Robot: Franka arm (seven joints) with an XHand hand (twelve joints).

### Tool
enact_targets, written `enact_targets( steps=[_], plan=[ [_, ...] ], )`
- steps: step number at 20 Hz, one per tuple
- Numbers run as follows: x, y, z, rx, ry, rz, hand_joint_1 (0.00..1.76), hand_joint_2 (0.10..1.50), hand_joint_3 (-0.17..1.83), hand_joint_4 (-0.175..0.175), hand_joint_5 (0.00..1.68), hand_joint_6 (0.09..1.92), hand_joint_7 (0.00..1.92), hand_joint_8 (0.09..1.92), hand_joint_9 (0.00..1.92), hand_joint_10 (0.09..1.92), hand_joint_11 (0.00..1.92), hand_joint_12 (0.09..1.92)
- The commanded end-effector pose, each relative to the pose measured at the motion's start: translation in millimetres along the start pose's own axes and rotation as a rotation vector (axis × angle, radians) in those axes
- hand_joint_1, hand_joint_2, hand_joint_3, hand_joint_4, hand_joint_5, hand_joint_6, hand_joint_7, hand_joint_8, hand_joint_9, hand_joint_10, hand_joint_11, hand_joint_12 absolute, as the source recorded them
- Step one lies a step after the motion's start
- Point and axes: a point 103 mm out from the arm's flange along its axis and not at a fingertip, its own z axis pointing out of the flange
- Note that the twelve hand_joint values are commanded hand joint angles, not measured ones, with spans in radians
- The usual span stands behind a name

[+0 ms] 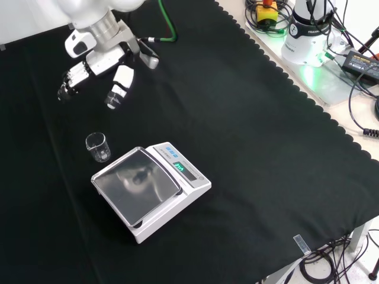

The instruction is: Pick up the beaker.

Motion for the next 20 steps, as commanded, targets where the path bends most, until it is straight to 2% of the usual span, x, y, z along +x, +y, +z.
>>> enact_targets(
  steps=[1,14,20],
  plan=[
    [-15,9,20,0.060,0.016,-0.003,0.11,0.96,0.17,-0.022,0.08,0.09,0.03,0.09,0.00,0.40,0.00,1.37],
    [-8,18,51,0.116,0.007,-0.013,0.11,0.96,0.17,-0.024,0.08,0.09,0.03,0.09,0.00,0.40,0.00,1.38],
    [-12,34,61,0.143,0.008,-0.006,0.11,0.96,0.17,-0.025,0.08,0.09,0.03,0.09,0.00,0.40,0.00,1.38]
  ],
)
